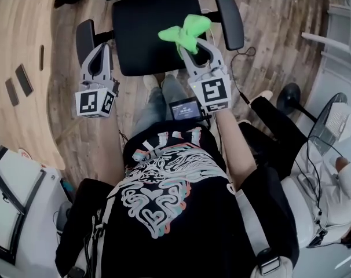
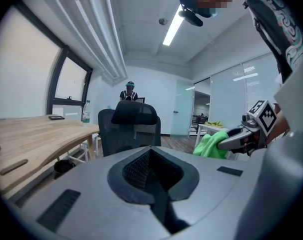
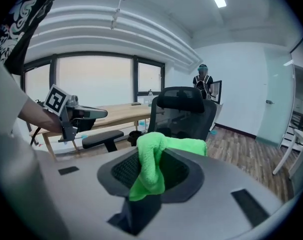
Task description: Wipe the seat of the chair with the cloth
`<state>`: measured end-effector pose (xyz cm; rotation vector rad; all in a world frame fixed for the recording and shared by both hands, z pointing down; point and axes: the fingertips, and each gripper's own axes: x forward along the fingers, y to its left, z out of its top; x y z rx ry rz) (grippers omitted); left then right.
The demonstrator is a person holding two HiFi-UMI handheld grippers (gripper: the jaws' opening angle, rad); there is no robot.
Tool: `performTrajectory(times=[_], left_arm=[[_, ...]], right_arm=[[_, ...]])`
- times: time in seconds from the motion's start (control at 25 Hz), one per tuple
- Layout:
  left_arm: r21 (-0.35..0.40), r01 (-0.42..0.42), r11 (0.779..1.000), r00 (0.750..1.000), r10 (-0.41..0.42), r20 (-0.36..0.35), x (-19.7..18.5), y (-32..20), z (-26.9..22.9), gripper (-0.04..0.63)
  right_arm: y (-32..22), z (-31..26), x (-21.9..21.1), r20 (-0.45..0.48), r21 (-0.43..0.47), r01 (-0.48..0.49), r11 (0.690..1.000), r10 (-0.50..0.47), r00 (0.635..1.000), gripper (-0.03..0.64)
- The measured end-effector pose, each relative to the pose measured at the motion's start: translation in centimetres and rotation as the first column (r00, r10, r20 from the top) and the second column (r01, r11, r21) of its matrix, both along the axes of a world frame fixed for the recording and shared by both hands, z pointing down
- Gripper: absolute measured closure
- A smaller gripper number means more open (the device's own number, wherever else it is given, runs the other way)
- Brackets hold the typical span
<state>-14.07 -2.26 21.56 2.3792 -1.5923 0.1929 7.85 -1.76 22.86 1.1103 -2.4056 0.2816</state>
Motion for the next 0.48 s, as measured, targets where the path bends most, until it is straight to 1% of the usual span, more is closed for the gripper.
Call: performTrajectory(times=[0.08, 0.12, 0.16, 0.32, 0.48], left_arm=[[-0.021, -0.001, 1.0, 0.998, -0.001, -0.061, 0.3, -0.5, 0.7, 0.597], [-0.037, -0.005, 0.999, 0.997, 0.002, -0.079, 0.5, -0.8, 1.3, 0.597], [-0.055, -0.01, 0.998, 0.997, 0.006, -0.076, 0.7, -1.1, 2.0, 0.597], [-0.134, -0.012, 0.991, 1.0, 0.009, -0.02, 1.1, -1.3, 5.6, 0.597], [-0.167, -0.006, 0.986, 1.0, 0.004, -0.012, 2.1, -1.7, 8.3, 0.597]], right_arm=[[-0.4, 0.8, 0.1, 0.0, -0.008, 0.008, 1.0, -0.008, 1.0, 0.512], [-0.6, 1.2, 0.2, 0.0, -0.013, 0.01, 1.0, -0.01, 1.0, 0.512], [-0.8, 1.7, 0.3, -0.002, -0.019, 0.012, 1.0, -0.012, 1.0, 0.512], [-0.9, 4.0, 0.6, -0.024, -0.063, 0.034, 0.997, -0.036, 0.999, 0.512], [-1.3, 6.7, 1.6, -0.036, -0.077, 0.062, 0.995, -0.065, 0.997, 0.512]])
